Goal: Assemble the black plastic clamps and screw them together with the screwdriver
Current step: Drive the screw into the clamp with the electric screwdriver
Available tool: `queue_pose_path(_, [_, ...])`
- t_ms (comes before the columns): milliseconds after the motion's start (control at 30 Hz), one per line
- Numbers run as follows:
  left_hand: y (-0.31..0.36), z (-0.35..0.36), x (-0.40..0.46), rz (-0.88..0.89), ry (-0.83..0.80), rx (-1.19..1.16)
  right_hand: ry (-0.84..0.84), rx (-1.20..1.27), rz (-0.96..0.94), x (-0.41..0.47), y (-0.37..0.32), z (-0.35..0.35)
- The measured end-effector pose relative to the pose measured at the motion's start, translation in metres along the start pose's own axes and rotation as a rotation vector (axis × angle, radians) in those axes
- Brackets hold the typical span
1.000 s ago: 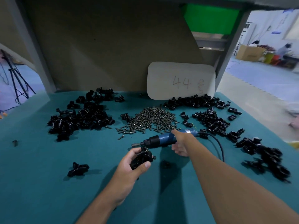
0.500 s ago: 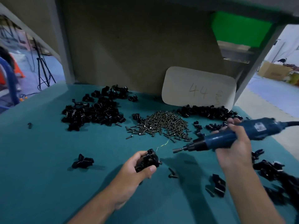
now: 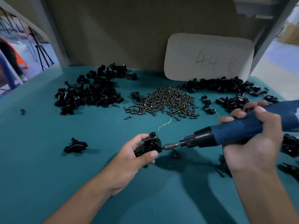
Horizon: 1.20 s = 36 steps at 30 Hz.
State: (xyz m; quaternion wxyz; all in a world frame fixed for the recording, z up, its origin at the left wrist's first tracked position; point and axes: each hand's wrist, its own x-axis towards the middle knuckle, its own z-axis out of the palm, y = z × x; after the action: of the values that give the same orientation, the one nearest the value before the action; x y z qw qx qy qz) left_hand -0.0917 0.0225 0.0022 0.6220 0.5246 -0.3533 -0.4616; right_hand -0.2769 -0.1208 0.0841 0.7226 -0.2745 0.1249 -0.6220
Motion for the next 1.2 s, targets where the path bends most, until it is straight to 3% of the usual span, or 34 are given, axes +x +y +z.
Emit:
queue_pose_path(333, [-0.001, -0.002, -0.001, -0.022, -0.058, -0.002, -0.132, 0.03, 0.0, -0.006, -0.001, 0.002])
queue_pose_path(533, [0.003, -0.001, -0.004, -0.103, -0.126, -0.182, -0.259, -0.023, -0.011, -0.006, -0.003, 0.012])
queue_pose_path(800, [0.005, 0.002, -0.006, -0.047, -0.119, -0.202, -0.166, 0.039, -0.017, -0.005, -0.004, 0.015])
queue_pose_path(1200, [0.004, 0.003, -0.006, -0.029, -0.099, -0.247, -0.162, 0.076, -0.024, -0.007, 0.0, 0.015])
